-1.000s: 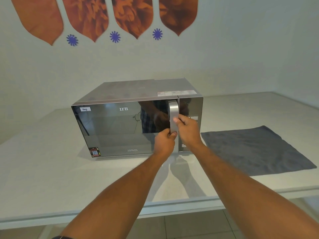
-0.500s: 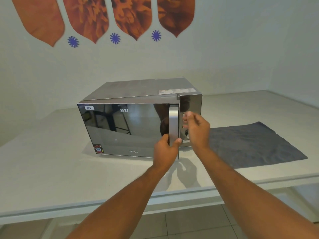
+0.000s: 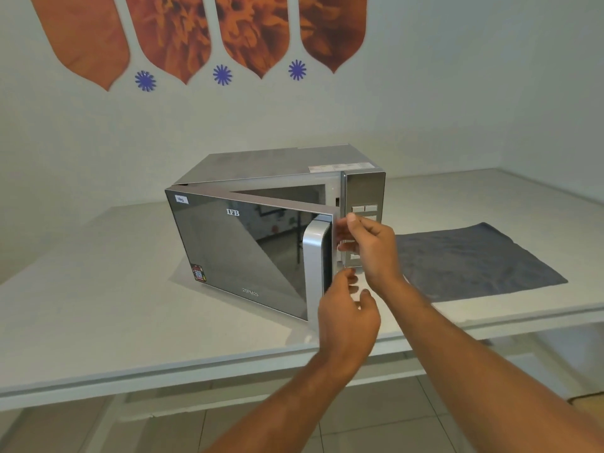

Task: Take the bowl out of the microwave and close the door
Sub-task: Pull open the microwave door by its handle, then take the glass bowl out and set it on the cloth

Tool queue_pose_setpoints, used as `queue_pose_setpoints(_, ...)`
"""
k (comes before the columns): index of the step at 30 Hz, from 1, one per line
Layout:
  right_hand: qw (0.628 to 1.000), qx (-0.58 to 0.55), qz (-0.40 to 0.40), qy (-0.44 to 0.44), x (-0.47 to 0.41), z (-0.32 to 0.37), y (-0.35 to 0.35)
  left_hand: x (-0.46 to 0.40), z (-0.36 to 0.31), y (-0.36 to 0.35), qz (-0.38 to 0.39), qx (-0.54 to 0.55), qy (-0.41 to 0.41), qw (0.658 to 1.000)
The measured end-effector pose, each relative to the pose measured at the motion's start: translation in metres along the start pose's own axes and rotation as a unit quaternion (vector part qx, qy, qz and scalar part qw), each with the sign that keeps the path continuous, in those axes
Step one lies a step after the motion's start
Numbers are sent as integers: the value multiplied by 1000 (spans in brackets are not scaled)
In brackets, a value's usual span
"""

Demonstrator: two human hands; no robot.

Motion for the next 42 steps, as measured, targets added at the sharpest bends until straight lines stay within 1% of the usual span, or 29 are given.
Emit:
queue_pose_setpoints(3, 1000, -10, 15, 5, 8, 7, -8, 9, -6, -3, 49, -15, 18, 998)
queue_pose_setpoints(7, 999, -32, 22, -4, 16, 11, -18, 19, -10, 6, 64, -12, 29, 997)
queue_pose_setpoints(10, 999, -43, 16, -11, 24, 10, -22, 24, -9, 17, 43, -11, 40, 998)
queue_pose_setpoints(13, 999, -43, 8, -23, 32, 6, -27, 24, -2, 34, 17, -21, 86, 996)
queue_pose_setpoints(16, 999, -35, 5, -32, 37, 1, -35, 21, 8, 52, 0, -22, 109, 994)
queue_pose_setpoints(21, 998, -33, -3, -49, 44, -6, -53, 14, 25, 82, -52, -29, 100, 993)
queue_pose_setpoints(24, 997, -44, 3, -59, 48, -13, -66, 5, 34, 98, -64, -36, 95, 993)
queue_pose_setpoints(28, 996, -59, 10, -70, 50, -23, -79, -6, 37, 116, -85, -17, 93, 992)
queue_pose_setpoints(31, 995, -60, 7, -74, 50, -29, -86, -17, 40, 122, -84, -1, 97, 992)
queue_pose_setpoints(37, 995, -60, -19, -77, 34, -39, -90, -51, 54, 117, -52, 49, 115, 991)
queue_pose_setpoints(42, 996, -51, -29, -73, 10, -53, -89, -90, 71, 109, -52, 92, 132, 986)
Point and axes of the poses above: each hand's wrist, its own x-axis away from the middle knuckle, its own y-axis out of the back of the hand, z = x × y, the point moved 5 cm from there along -x, towards the middle knuckle, and after that the axes turned 2 degrees about -y, right-handed, at the moved point
